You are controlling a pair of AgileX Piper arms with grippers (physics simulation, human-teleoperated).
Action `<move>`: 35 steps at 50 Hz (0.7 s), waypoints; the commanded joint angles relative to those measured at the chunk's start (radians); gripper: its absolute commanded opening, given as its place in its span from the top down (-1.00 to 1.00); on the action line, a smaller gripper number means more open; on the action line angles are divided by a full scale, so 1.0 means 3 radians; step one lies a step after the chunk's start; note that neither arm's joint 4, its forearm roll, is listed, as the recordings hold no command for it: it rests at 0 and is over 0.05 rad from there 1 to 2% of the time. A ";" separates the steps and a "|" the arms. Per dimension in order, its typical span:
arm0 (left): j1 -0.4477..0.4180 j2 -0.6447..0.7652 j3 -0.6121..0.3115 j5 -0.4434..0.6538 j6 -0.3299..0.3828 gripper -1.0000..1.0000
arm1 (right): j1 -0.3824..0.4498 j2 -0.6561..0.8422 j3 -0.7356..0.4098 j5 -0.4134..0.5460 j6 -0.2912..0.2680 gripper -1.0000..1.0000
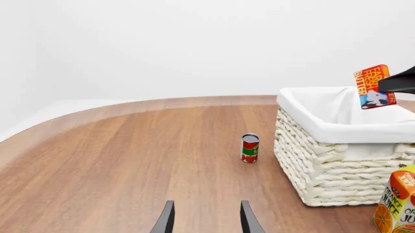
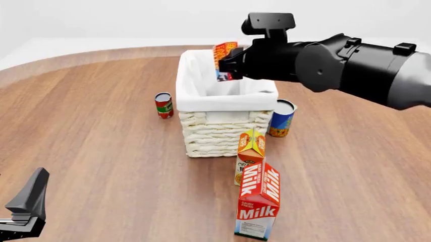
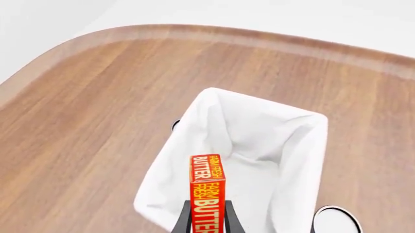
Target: Pick up the butter and put it in the basket.
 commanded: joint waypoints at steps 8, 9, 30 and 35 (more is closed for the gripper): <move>0.0000 0.0000 0.0000 0.0000 0.0000 -1.00 | -0.0019 0.0118 -0.0095 -0.0123 0.0095 1.00; 0.0000 0.0000 0.0000 0.0000 0.0000 -1.00 | -0.0027 0.0130 -0.0100 -0.0128 0.0104 1.00; 0.0000 0.0000 0.0000 0.0000 0.0000 -1.00 | -0.0142 0.0160 -0.0285 -0.0129 0.0146 -1.00; 0.0000 0.0000 0.0000 0.0000 0.0000 -1.00 | -0.0133 -0.0018 -0.0260 -0.0092 0.0151 -1.00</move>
